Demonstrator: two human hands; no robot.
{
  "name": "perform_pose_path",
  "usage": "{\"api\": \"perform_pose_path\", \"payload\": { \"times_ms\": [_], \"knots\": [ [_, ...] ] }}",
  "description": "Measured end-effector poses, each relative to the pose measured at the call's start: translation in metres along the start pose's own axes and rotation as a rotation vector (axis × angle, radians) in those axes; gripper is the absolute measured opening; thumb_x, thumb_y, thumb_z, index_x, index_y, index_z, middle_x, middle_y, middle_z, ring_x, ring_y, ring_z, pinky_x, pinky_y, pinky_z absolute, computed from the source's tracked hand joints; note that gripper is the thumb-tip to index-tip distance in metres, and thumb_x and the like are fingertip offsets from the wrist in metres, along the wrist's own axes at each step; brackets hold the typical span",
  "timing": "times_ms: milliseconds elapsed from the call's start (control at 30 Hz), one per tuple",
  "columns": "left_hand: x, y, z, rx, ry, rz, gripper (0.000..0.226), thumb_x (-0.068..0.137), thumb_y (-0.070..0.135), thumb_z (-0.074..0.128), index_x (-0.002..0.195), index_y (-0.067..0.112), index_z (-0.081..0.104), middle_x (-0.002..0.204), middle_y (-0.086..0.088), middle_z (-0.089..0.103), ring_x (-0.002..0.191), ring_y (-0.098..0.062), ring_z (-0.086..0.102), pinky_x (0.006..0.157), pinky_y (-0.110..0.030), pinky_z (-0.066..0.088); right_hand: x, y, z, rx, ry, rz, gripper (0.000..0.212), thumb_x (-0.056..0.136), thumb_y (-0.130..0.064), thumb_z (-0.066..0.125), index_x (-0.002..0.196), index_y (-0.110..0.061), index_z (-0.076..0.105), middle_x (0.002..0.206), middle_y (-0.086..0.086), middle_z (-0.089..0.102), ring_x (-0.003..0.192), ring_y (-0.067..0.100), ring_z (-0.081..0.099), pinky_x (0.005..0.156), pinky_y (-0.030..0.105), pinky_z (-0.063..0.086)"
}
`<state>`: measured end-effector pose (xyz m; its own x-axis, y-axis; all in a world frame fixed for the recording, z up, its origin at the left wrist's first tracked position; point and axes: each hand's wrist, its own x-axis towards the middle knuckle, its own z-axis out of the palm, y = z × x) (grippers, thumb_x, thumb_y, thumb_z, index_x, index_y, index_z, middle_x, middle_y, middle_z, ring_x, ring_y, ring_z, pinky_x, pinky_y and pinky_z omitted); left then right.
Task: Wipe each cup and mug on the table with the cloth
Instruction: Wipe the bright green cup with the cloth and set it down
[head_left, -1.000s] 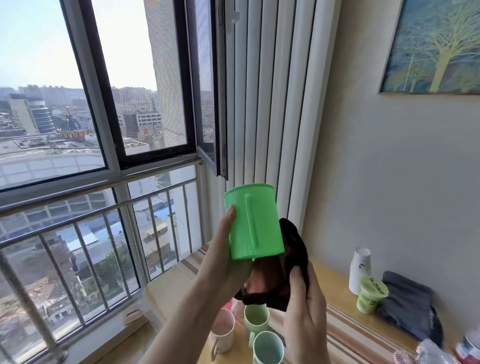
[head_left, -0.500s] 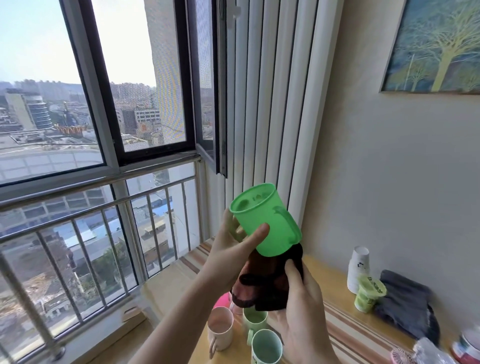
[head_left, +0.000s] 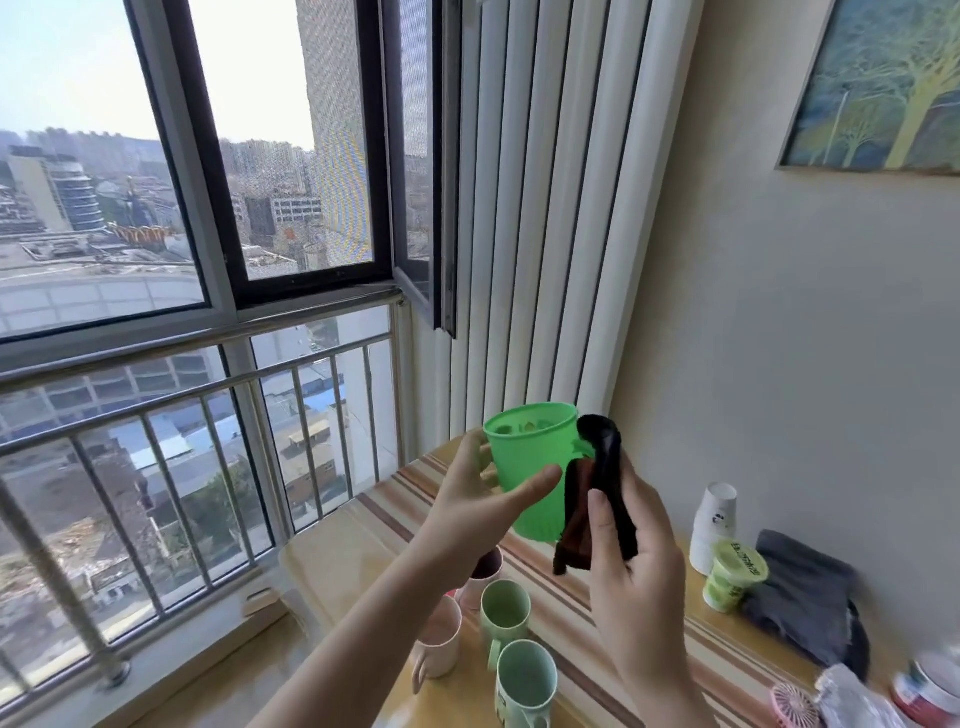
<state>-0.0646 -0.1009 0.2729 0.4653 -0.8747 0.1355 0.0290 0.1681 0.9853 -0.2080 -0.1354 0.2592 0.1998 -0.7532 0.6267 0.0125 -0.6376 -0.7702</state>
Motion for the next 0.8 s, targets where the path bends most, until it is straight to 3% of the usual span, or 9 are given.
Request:
{"api": "perform_pose_path", "payload": {
  "times_ms": [67, 133, 267, 367, 433, 500, 600, 667, 800],
  "knots": [
    [0.001, -0.006, -0.003, -0.048, 0.015, -0.044, 0.071, 0.065, 0.034, 0.089, 0.126, 0.019, 0.056, 0.124, -0.012, 0.069, 0.111, -0.026, 0.072, 0.090, -0.046, 0.062, -0.007, 0.014, -0.002, -0.025, 0.035, -0.008, 0.038, 0.095, -0.026, 0.051, 0.133, -0.027, 0.056, 0.124, -0.004, 0.065, 0.121, 0.004, 0.058, 0.103, 0.017, 0.043],
    [0.001, -0.011, -0.008, -0.108, 0.049, -0.087, 0.077, 0.063, 0.031, 0.086, 0.131, 0.014, 0.054, 0.124, -0.014, 0.069, 0.109, -0.028, 0.073, 0.090, -0.047, 0.062, -0.016, 0.026, -0.004, -0.053, 0.036, 0.019, 0.036, 0.094, -0.015, 0.057, 0.129, -0.018, 0.062, 0.121, -0.005, 0.067, 0.116, 0.000, 0.060, 0.100, 0.013, 0.043],
    [-0.002, -0.036, -0.028, -0.122, 0.137, -0.144, 0.074, 0.061, 0.017, 0.088, 0.127, 0.018, 0.055, 0.118, -0.008, 0.070, 0.105, -0.024, 0.073, 0.080, -0.035, 0.064, -0.033, 0.055, -0.011, -0.023, 0.013, 0.234, 0.042, 0.091, -0.002, 0.062, 0.115, -0.038, 0.062, 0.114, -0.029, 0.068, 0.111, -0.004, 0.063, 0.094, 0.007, 0.044],
    [-0.012, -0.077, -0.053, 0.033, 0.210, -0.210, 0.082, 0.051, 0.014, 0.097, 0.120, 0.029, 0.056, 0.115, -0.004, 0.071, 0.105, -0.020, 0.070, 0.083, -0.033, 0.062, -0.041, 0.078, -0.019, 0.149, 0.039, 0.573, 0.031, 0.094, -0.010, 0.061, 0.108, -0.036, 0.071, 0.117, -0.012, 0.072, 0.117, 0.016, 0.064, 0.106, 0.036, 0.047],
    [-0.025, -0.111, -0.065, 0.137, 0.258, -0.305, 0.078, 0.044, 0.021, 0.095, 0.110, 0.035, 0.056, 0.112, -0.002, 0.070, 0.105, -0.020, 0.068, 0.084, -0.038, 0.061, -0.043, 0.084, -0.024, 0.355, 0.081, 0.841, 0.024, 0.096, -0.015, 0.058, 0.114, -0.023, 0.071, 0.117, 0.006, 0.073, 0.113, 0.028, 0.066, 0.102, 0.054, 0.047],
    [-0.040, -0.147, -0.070, 0.237, 0.309, -0.394, 0.082, 0.037, 0.029, 0.093, 0.109, 0.032, 0.054, 0.108, 0.001, 0.069, 0.103, -0.022, 0.067, 0.086, -0.045, 0.060, -0.050, 0.092, -0.028, 0.467, 0.123, 1.005, 0.022, 0.096, -0.021, 0.057, 0.113, -0.016, 0.070, 0.113, 0.018, 0.072, 0.106, 0.036, 0.068, 0.096, 0.060, 0.048],
    [-0.059, -0.201, -0.069, 0.350, 0.339, -0.465, 0.094, 0.033, 0.035, 0.093, 0.116, 0.026, 0.050, 0.108, 0.003, 0.066, 0.108, -0.025, 0.065, 0.093, -0.044, 0.056, -0.073, 0.113, -0.028, 0.388, 0.134, 1.043, 0.026, 0.082, -0.030, 0.075, 0.104, -0.018, 0.073, 0.109, 0.019, 0.074, 0.104, 0.039, 0.069, 0.093, 0.065, 0.049],
    [-0.068, -0.230, -0.064, 0.403, 0.336, -0.501, 0.085, 0.049, 0.017, 0.097, 0.118, 0.022, 0.048, 0.107, 0.002, 0.063, 0.103, -0.023, 0.062, 0.079, -0.028, 0.051, -0.092, 0.133, -0.025, 0.278, 0.144, 1.037, 0.030, 0.074, -0.022, 0.083, 0.102, -0.022, 0.072, 0.107, 0.013, 0.075, 0.101, 0.037, 0.070, 0.088, 0.062, 0.053],
    [-0.073, -0.283, -0.055, 0.494, 0.357, -0.529, 0.082, 0.059, 0.004, 0.094, 0.125, 0.009, 0.046, 0.110, -0.003, 0.058, 0.102, -0.024, 0.058, 0.080, -0.026, 0.041, -0.119, 0.170, -0.013, 0.052, 0.069, 0.968, 0.022, 0.085, -0.011, 0.071, 0.102, -0.025, 0.067, 0.110, 0.005, 0.072, 0.104, 0.029, 0.067, 0.095, 0.048, 0.054]
  ]
}}
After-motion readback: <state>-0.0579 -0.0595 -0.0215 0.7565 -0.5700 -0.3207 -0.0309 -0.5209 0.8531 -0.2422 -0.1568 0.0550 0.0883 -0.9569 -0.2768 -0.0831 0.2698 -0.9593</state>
